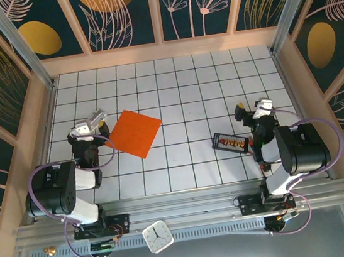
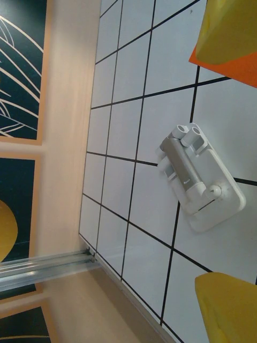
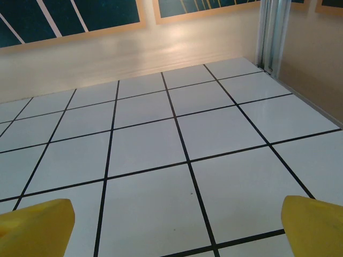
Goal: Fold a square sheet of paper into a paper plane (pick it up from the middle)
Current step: Move the square sheet of paper to the center of the table.
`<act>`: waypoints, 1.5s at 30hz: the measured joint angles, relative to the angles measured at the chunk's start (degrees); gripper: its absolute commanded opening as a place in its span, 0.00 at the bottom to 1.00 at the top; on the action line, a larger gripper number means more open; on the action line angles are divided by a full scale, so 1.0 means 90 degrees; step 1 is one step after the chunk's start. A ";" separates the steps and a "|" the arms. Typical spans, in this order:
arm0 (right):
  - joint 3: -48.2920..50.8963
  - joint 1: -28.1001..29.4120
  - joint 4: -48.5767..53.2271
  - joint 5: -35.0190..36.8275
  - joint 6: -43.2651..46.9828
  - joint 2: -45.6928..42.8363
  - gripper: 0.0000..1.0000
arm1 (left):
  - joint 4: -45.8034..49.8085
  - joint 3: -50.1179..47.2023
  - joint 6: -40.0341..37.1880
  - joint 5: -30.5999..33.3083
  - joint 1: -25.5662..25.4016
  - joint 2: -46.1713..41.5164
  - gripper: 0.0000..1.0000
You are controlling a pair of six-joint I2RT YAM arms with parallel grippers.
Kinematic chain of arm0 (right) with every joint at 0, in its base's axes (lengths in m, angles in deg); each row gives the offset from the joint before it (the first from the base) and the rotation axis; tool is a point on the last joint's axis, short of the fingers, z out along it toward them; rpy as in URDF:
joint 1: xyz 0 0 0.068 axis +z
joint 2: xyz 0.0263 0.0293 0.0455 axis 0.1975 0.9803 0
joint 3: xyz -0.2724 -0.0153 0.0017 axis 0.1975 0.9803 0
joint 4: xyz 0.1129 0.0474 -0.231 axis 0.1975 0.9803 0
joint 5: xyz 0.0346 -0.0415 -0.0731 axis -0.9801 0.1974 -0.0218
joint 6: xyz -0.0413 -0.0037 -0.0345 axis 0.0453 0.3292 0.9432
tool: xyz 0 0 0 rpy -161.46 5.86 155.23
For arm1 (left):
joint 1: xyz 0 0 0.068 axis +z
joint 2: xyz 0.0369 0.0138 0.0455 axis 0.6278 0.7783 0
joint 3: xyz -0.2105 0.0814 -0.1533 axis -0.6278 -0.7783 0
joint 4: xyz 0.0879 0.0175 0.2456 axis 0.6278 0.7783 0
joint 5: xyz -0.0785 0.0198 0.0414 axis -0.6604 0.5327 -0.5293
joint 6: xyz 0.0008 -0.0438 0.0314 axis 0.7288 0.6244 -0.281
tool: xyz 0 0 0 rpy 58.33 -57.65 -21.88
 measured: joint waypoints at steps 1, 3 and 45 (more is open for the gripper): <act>0.0000 0.0000 0.0000 0.0002 0.0000 0.0000 0.99 | 0.0000 0.0000 -0.0002 -0.0005 0.0000 0.0000 0.99; 0.0000 0.0000 0.0000 0.0000 0.0000 0.0000 0.99 | 0.0000 0.0000 0.0000 -0.0005 0.0000 0.0000 0.99; -0.0539 0.0019 0.1396 0.0537 -0.0114 -0.0818 0.99 | 0.1069 0.0204 0.0299 0.0891 0.0000 -0.0940 0.99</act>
